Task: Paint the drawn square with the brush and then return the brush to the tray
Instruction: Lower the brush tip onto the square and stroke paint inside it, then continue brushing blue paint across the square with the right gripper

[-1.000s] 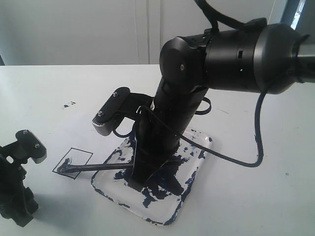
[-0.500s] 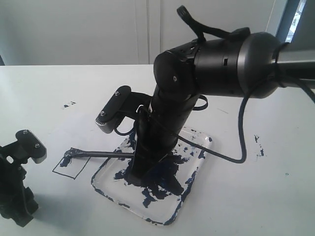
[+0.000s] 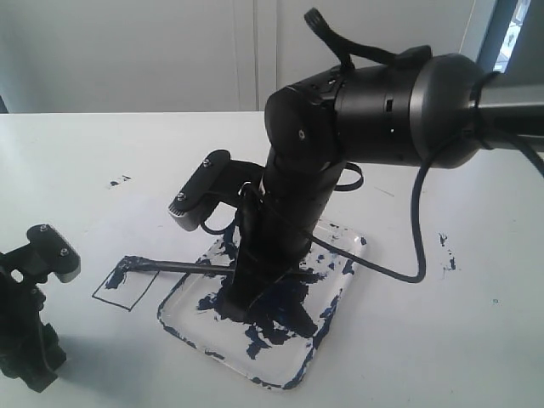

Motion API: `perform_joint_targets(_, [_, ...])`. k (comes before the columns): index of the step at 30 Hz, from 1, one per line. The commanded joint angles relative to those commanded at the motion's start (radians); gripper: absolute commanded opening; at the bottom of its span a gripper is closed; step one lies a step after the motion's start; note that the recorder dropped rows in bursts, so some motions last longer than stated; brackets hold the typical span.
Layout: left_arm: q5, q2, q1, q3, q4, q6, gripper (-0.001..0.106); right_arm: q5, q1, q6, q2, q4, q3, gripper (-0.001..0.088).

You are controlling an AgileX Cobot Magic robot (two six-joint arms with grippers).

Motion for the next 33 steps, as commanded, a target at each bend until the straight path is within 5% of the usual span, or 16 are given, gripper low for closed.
perform_joint_targets(14, [-0.006, 0.000, 0.000, 0.000, 0.000, 0.000, 0.054, 0.067, 0.000, -0.114, 0.000, 0.128, 0.000, 0.0000])
perform_joint_targets(33, [-0.002, 0.000, 0.000, 0.000, 0.000, -0.002, 0.054, 0.007, 0.000, -0.028, 0.000, 0.041, 0.000, 0.0000])
